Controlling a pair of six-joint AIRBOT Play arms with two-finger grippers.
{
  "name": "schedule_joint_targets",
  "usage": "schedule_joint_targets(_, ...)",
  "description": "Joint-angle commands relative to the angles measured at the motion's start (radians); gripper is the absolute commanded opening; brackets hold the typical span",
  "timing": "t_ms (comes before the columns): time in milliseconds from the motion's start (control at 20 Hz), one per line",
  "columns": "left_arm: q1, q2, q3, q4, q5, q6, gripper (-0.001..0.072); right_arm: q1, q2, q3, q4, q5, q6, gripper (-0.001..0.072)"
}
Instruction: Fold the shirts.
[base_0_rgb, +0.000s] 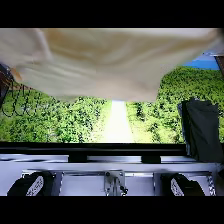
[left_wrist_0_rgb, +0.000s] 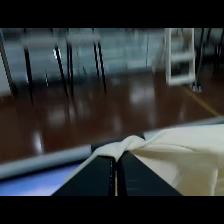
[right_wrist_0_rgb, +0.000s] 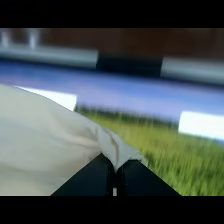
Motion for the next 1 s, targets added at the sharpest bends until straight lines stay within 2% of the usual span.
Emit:
schedule_joint_targets(0, 0.001, 0.097, 0.229, 0.029, 0.079, -0.019, 0.003, 0.001, 0.235, 0.129, -0.096, 0.157, 0.001, 0.0062)
schedule_joint_targets(200, 0.001, 0.172, 0.207, 0.155, 0.017, -0.106, 0.003, 0.001, 0.342, 0.13, -0.328, 0.014, 0.169, 0.0062)
schedule_joint_targets(400, 0.001, 0.177, 0.197, 0.171, -0.18, -0.106, 0.003, 0.001, 0.34, 0.129, -0.339, -0.169, 0.178, 0.0062)
schedule_joint_targets(500, 0.001, 0.177, 0.156, 0.172, -0.322, -0.106, 0.003, 0.001, 0.31, 0.129, -0.34, -0.306, 0.188, 0.0063)
schedule_joint_targets(600, 0.001, 0.177, 0.077, 0.172, -0.453, -0.103, 0.003, 0.001, 0.25, 0.122, -0.359, -0.518, 0.192, 0.0062)
schedule_joint_targets(700, 0.001, 0.17, -0.056, 0.174, -0.562, -0.098, 0.003, 0.001, 0.172, 0.048, -0.401, -0.716, 0.215, 0.0062)
schedule_joint_targets(750, 0.001, 0.163, -0.14, 0.174, -0.605, -0.098, 0.003, 0.001, 0.141, -0.021, -0.417, -0.765, 0.214, 0.0062)
schedule_joint_targets(850, 0.001, 0.146, -0.35, 0.174, -0.617, -0.098, 0.003, 0.001, 0.088, -0.218, -0.424, -0.739, 0.212, 0.0062)
schedule_joint_targets(950, 0.0, 0.095, -0.578, 0.173, -0.52, -0.098, 0.003, 0.002, 0.021, -0.41, -0.396, -0.567, 0.211, 0.0063)
